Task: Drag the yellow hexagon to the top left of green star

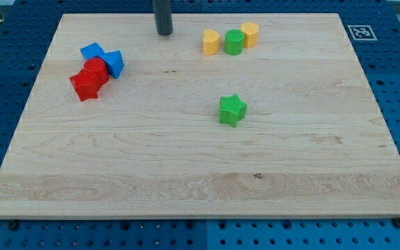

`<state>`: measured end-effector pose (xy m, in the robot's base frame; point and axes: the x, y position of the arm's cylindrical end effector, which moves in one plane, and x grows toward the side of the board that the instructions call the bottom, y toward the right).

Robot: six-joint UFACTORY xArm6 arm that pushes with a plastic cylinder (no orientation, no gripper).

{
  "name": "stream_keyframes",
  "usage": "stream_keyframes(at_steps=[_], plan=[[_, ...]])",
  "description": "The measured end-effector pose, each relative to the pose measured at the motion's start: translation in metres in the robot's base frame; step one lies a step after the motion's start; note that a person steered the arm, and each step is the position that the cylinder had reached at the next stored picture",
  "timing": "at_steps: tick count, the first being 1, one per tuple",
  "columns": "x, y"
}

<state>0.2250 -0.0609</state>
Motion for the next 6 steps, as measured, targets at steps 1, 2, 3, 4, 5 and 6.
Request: stream_keyframes(at_steps=[1,2,3,4,5,6], plan=[[-0.013,0.055],[0.003,0.105],[0.037,0.138],[0.053,0.172],[0.053,0.190],[0.040,0.197]])
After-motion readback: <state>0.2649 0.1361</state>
